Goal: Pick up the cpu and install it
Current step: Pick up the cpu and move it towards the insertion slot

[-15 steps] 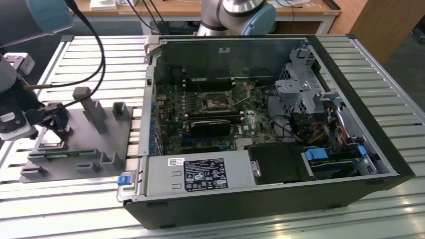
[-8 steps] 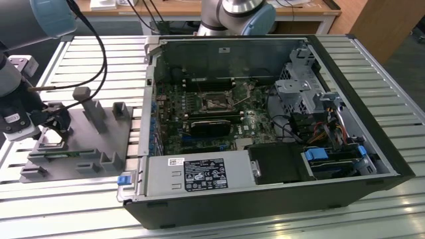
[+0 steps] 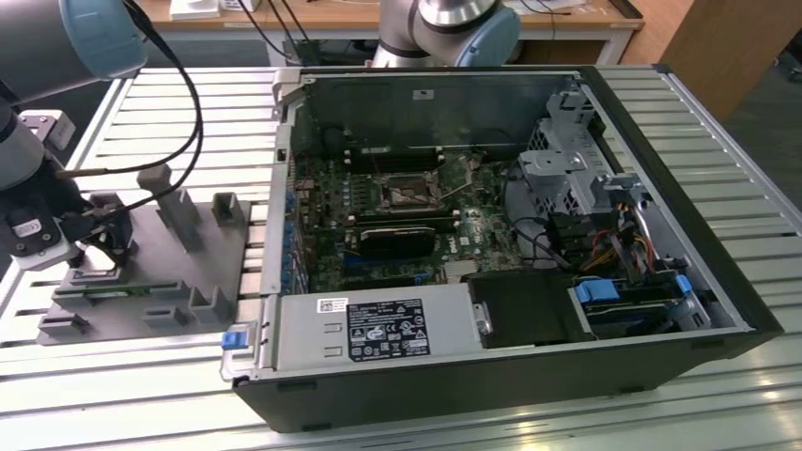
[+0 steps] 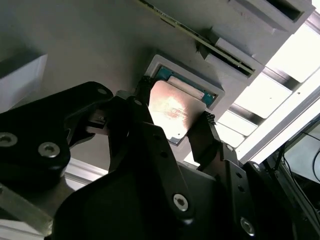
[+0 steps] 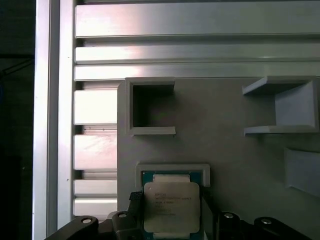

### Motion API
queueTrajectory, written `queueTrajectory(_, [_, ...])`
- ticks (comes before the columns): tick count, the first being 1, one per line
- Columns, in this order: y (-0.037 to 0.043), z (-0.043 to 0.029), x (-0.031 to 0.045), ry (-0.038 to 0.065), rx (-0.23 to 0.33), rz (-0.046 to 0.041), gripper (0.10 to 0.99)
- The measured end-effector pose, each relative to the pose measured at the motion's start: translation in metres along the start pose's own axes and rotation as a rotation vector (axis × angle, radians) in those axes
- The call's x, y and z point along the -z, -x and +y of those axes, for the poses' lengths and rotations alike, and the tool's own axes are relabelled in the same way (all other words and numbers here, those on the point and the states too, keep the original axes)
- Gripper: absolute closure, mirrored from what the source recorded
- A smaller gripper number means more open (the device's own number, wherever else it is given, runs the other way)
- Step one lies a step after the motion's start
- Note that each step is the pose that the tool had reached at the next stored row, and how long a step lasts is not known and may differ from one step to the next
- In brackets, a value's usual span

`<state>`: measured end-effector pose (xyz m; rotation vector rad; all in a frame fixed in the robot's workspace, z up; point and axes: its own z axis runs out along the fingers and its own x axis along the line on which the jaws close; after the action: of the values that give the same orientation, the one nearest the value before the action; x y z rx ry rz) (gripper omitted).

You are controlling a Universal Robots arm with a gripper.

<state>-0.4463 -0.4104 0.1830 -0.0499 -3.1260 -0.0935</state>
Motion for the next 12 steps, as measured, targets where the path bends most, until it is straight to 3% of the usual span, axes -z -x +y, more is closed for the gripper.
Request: queueTrajectory(12, [-0.0002, 0.0015, 0.0019, 0.000, 0.002, -0.0007, 0.510])
